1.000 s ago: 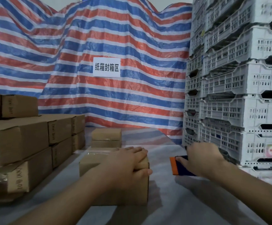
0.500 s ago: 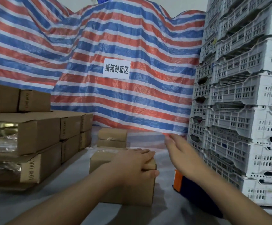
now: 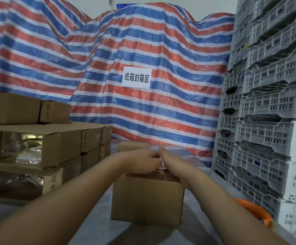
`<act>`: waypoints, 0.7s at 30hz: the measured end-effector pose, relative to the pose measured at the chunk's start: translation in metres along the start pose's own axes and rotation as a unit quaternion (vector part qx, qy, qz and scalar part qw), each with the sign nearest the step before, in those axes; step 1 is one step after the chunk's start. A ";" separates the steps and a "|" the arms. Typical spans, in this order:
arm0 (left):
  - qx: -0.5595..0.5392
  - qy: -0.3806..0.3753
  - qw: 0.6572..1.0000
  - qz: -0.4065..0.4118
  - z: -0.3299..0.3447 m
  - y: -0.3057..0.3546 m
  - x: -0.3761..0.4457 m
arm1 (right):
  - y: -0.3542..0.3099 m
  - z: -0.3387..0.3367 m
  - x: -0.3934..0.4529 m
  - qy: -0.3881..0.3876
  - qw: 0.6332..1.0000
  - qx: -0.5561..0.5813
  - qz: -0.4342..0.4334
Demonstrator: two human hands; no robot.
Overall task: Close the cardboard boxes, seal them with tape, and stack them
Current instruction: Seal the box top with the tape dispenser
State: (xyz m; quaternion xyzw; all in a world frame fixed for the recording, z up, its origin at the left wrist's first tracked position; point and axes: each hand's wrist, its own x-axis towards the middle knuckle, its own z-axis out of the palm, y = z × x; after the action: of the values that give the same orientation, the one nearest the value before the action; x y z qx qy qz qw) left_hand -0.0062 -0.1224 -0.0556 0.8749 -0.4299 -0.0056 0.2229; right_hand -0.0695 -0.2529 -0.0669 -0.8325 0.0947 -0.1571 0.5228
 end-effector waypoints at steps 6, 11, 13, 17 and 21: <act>0.033 -0.016 0.998 -0.059 0.011 -0.030 -0.010 | 0.001 -0.001 -0.001 -0.014 1.000 -0.019 -0.001; 0.014 -0.004 0.998 -0.063 0.009 -0.034 -0.012 | 0.005 0.000 0.005 -0.014 0.993 -0.114 0.009; 0.058 -0.023 0.996 -0.070 0.006 -0.032 -0.013 | 0.004 -0.001 0.007 -0.014 0.988 -0.156 0.016; 0.006 -0.002 0.999 -0.053 0.008 -0.037 -0.018 | 0.001 -0.003 0.007 -0.029 0.977 -0.209 0.026; -0.252 0.075 0.963 -0.053 0.013 -0.055 -0.027 | 0.016 -0.013 0.009 -0.008 0.989 -0.149 0.014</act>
State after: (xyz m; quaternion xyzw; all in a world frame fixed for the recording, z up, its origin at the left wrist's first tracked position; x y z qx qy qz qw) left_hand 0.0158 -0.0780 -0.0942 0.8100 -0.3497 -0.0596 0.4670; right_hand -0.0658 -0.2737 -0.0746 -0.9010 0.1248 -0.1274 0.3955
